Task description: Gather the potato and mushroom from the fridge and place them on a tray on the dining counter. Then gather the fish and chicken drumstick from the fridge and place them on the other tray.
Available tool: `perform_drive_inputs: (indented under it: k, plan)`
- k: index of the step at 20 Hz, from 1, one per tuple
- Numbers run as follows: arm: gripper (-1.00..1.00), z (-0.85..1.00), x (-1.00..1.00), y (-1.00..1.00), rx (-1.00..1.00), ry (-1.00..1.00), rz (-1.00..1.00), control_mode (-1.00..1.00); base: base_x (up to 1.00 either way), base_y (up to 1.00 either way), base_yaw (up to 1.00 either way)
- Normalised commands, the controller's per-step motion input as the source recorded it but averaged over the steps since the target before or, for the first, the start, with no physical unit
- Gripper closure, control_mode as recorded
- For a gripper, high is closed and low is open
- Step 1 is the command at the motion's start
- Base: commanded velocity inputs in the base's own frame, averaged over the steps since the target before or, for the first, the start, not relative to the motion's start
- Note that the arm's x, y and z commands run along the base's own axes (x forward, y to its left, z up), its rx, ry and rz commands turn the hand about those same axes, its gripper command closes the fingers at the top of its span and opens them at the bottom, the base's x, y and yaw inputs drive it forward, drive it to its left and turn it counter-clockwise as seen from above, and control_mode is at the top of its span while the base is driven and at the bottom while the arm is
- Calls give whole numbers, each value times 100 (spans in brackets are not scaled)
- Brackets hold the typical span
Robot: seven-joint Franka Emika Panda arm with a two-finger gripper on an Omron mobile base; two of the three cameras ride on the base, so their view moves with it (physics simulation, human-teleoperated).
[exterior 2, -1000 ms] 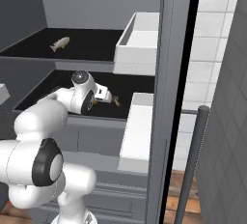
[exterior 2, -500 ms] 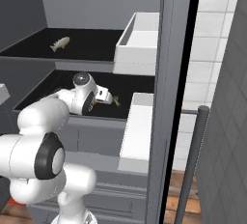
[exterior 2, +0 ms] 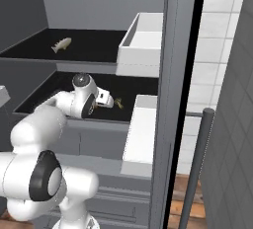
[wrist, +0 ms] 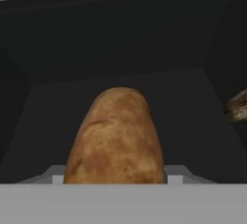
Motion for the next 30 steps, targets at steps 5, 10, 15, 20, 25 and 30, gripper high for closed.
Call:
perform_drive_inputs:
  k: [5,10,15,20,25,30]
  plan:
    - [100,47,-89,0,2,-7,-1,-100,0,0,0]
    - [100,94,-69,-4,3,0,-5,-100,0,0,0]
    - [100,83,-73,-8,3,7,-3,-100,0,0,0]
    - [100,51,-79,-8,1,16,-1,-100,0,0,0]
    - [100,43,-89,-8,0,12,0,-100,0,0,0]
    - [100,22,-100,-8,0,3,0,-100,0,0,0]
